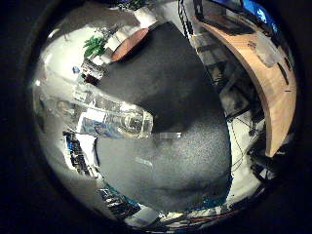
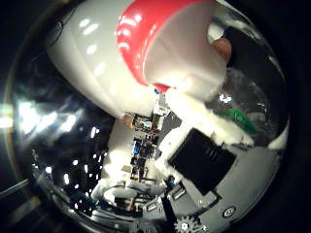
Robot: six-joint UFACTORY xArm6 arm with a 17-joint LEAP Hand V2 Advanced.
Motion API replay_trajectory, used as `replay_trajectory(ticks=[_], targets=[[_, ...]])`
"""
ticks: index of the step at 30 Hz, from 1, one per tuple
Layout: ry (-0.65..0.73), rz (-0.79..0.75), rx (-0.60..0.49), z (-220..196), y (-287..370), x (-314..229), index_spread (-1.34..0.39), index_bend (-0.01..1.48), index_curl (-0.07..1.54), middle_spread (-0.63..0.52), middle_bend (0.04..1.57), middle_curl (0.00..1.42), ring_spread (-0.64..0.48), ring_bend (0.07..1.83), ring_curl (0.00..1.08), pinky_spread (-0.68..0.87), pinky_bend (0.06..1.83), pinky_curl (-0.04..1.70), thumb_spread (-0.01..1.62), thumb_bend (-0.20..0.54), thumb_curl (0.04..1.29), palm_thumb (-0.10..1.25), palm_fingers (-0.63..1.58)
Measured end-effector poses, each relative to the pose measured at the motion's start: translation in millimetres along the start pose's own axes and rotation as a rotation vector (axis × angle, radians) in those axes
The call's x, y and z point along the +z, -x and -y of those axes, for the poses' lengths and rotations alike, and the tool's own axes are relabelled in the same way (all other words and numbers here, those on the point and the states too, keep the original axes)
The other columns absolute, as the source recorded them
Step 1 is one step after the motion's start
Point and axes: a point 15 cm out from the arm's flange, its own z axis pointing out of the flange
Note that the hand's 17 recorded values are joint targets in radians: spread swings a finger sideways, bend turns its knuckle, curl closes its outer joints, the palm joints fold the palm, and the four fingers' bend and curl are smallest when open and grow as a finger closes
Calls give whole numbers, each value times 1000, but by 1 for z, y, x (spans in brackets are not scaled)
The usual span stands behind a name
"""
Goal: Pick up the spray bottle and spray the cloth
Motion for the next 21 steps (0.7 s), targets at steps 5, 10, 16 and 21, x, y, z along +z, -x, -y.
replay_trajectory(ticks=[5,10,16,21], targets=[[-40,34,20,10,4,6,-499,682,611,-346,922,588,-301,1179,362,-528,1104,141,857,-7,581,820,1441],[-52,55,10,14,11,9,-389,876,689,-262,1103,650,-241,1322,455,-415,1280,299,862,-5,657,941,1366],[-35,67,-6,15,21,16,-321,1013,714,-208,1227,681,-219,1406,517,-315,1373,416,770,-11,755,1024,1273],[-5,107,-13,8,33,19,-291,1064,709,-191,1267,684,-210,1431,539,-292,1375,471,692,-16,819,1047,1241]])
